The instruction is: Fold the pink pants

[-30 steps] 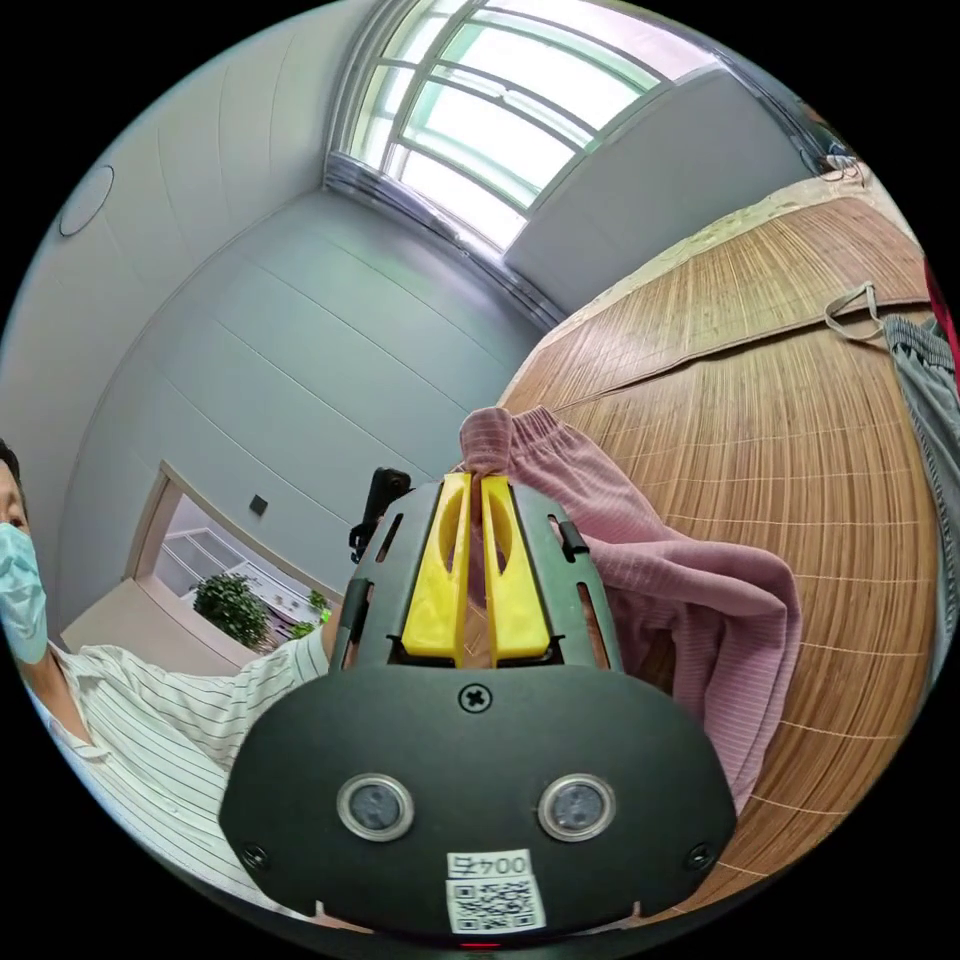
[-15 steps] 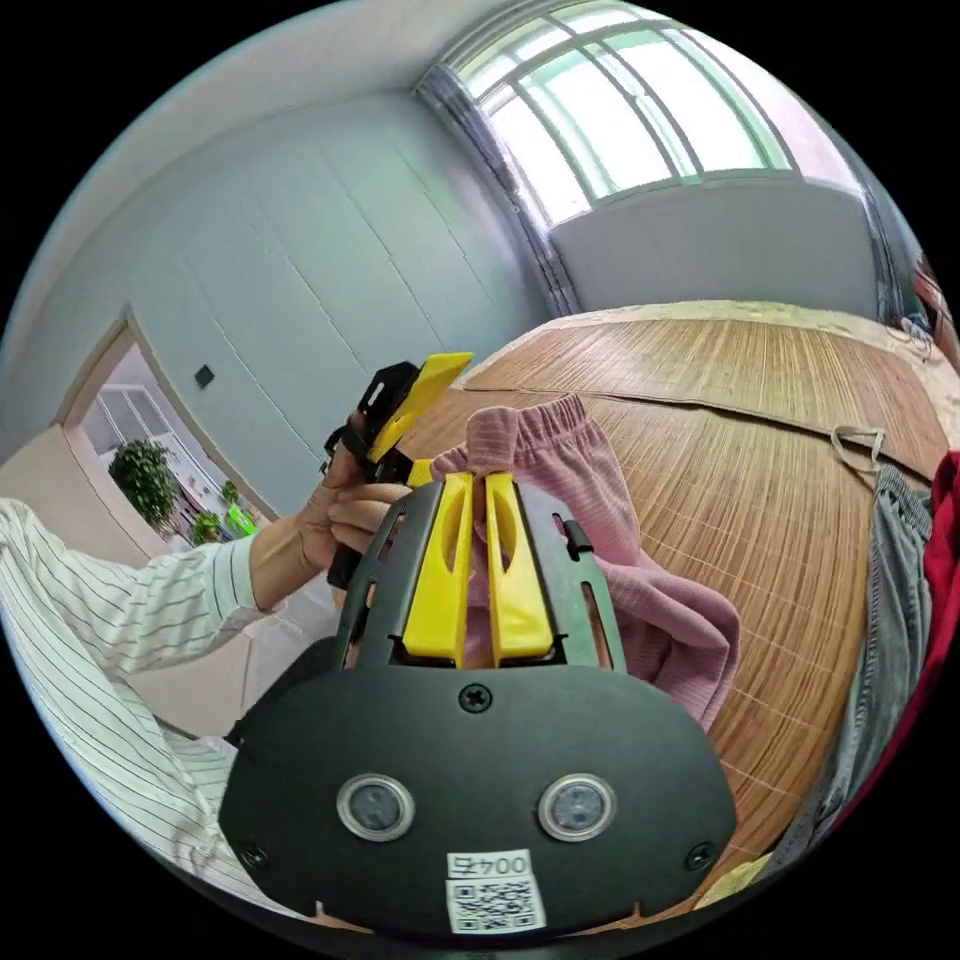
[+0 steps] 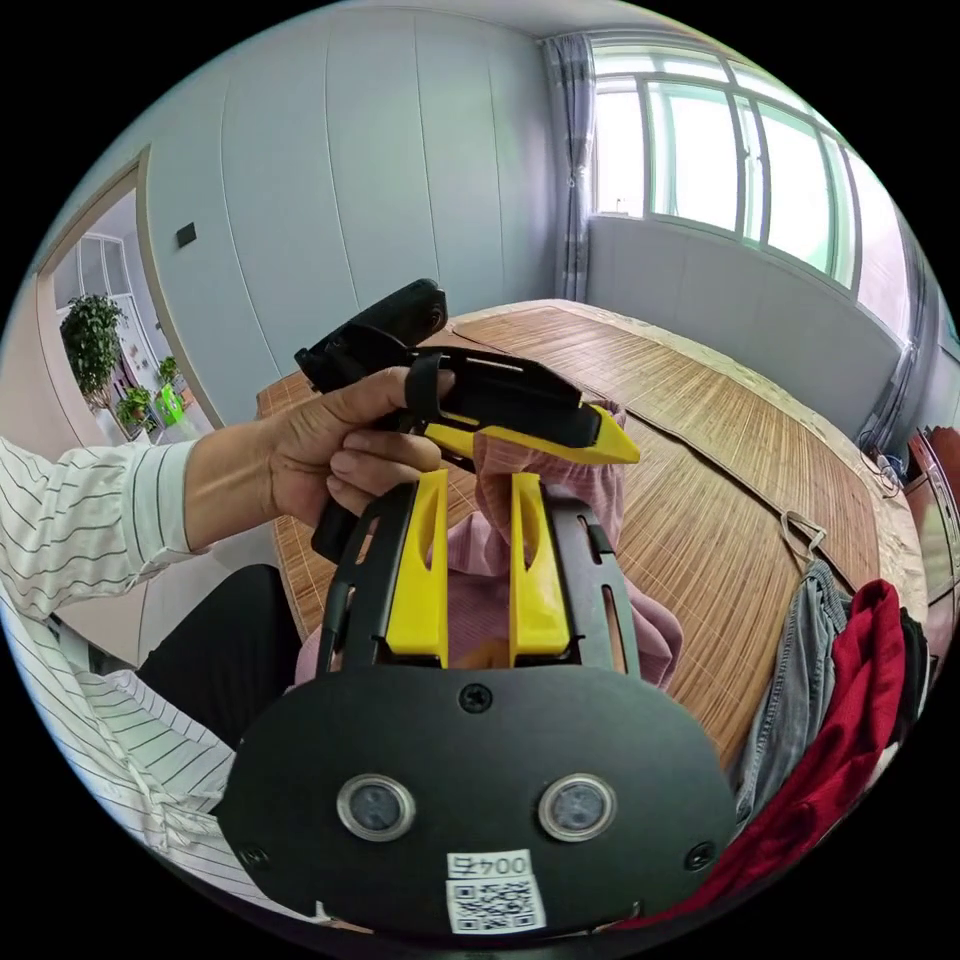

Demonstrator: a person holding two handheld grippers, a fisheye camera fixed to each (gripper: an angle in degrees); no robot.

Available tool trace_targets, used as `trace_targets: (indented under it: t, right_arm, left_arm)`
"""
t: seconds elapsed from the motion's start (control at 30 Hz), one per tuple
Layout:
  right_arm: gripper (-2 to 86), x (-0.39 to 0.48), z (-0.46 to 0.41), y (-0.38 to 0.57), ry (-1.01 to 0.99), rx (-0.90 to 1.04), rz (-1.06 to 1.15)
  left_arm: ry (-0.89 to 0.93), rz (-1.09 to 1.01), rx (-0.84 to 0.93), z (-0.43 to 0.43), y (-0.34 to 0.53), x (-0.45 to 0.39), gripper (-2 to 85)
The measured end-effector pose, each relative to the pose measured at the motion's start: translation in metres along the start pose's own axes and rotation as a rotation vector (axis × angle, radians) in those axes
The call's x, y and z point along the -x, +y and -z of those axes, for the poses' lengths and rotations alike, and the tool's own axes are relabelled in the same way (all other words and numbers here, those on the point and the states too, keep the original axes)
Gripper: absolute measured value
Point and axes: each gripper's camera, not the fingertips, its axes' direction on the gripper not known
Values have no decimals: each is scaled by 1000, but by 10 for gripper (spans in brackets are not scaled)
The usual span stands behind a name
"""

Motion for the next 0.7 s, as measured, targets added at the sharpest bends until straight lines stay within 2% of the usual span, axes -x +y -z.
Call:
trace_targets:
  t: [0.13, 0.27, 0.43, 0.47, 0.57, 0.7]
  right_arm:
    - [101, 10, 18, -8, 11, 0, -8]
    - [109, -5, 60, -15, 14, -20, -19]
    - [144, -37, 107, -60, -185, -54, 70]
    - [158, -37, 121, -77, -224, -94, 119]
    - [179, -16, 149, -133, -261, -59, 298]
    - [190, 38, 155, -207, -218, 175, 611]
  left_arm:
    - [-48, -8, 3, 0, -9, -16, 102]
    - [-90, -138, 98, 2, -25, -58, 93]
    - [-60, -349, 285, 1, -39, -122, 91]
    - [-61, -388, 328, 0, -42, -136, 91]
    - [-71, -474, 419, -3, -47, -167, 91]
    - [-61, -567, 499, -9, -49, -199, 92]
